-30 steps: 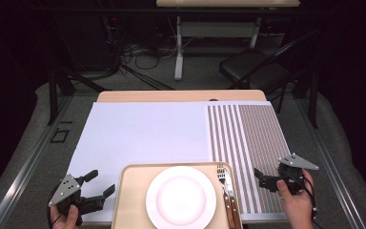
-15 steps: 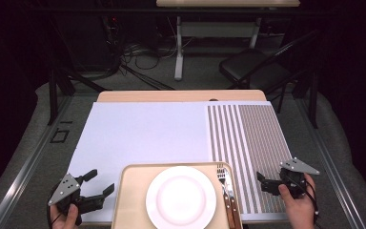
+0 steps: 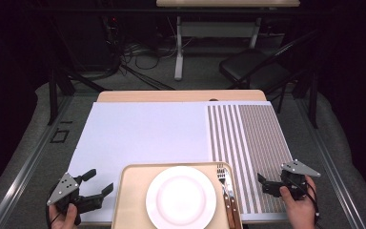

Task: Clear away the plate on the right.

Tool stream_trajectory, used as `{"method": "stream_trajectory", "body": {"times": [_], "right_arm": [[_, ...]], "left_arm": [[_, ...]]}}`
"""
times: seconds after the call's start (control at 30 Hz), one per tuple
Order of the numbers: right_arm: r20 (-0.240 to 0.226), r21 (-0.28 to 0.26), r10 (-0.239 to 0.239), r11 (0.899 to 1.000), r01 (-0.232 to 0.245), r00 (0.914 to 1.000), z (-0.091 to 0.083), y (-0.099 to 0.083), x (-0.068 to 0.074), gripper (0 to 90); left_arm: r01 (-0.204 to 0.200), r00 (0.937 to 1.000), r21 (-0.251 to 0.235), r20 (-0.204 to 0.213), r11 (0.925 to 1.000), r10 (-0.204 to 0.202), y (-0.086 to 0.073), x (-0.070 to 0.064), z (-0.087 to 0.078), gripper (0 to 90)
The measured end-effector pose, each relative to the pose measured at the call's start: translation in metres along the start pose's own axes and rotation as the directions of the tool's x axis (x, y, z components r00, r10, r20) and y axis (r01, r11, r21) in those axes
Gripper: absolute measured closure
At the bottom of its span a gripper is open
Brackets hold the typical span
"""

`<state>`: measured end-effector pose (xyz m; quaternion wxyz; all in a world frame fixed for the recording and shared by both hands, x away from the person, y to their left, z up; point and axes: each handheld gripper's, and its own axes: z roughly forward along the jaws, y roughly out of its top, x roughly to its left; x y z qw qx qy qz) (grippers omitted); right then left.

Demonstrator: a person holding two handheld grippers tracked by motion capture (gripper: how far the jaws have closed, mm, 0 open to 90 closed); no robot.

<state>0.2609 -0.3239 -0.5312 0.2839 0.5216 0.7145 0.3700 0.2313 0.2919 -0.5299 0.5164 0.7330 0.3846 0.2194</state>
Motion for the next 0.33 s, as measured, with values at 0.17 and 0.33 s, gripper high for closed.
{"method": "stream_trajectory", "body": {"times": [0.17, 0.33], "right_arm": [[0.0, 0.004, -0.006, 1.0, 0.006, 1.0, 0.0006, -0.0009, 0.0007, 0.0], [0.001, 0.005, -0.006, 1.0, 0.006, 1.0, 0.0013, -0.0014, 0.0005, 0.0]], "left_arm": [[0.003, 1.0, -0.002, -0.002, 1.0, -0.003, -0.0002, 0.0011, -0.0004, 15.8], [0.004, 1.0, -0.001, -0.005, 1.0, -0.004, 0.0002, 0.0018, -0.0003, 15.7]]}}
